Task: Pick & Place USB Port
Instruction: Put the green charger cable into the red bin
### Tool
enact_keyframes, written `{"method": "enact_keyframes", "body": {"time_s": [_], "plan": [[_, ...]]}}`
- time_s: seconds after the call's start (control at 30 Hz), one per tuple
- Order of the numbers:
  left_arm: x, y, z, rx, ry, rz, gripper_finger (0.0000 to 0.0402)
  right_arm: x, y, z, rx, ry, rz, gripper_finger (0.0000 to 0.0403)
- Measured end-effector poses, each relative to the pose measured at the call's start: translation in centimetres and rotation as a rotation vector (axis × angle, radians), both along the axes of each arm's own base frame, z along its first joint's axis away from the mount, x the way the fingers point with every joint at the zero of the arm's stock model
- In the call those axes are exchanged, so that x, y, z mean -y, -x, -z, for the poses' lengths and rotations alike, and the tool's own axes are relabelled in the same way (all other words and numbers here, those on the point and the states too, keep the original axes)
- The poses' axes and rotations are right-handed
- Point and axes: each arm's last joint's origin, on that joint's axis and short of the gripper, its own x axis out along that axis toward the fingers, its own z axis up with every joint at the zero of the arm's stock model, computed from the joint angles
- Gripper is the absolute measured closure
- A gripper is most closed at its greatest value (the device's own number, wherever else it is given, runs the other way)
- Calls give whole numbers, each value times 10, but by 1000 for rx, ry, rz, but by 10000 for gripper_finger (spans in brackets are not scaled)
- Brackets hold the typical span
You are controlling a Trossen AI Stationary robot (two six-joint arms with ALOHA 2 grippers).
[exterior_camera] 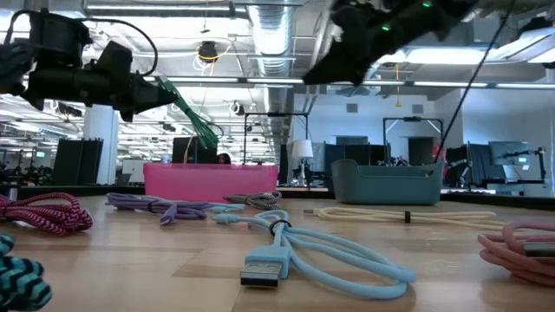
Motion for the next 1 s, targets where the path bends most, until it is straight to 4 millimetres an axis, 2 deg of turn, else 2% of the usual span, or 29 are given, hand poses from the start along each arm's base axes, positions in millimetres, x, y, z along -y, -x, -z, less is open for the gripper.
{"method": "enact_keyframes", "body": {"time_s": [0.23, 0.4, 0.73, 1.0], "plan": [[-20, -8, -19, -5, 84, -12, 389, -10, 41, 23, 10, -60, 58, 385], [-38, -27, -10, -95, 206, -9, 389, -22, 57, 34, 3, -38, 128, 388], [-74, -61, 12, -123, 351, -9, 389, -41, 68, 31, 34, 18, 159, 387], [-92, -79, 27, -150, 477, -13, 389, -43, 70, 32, 19, 46, 194, 386]]}}
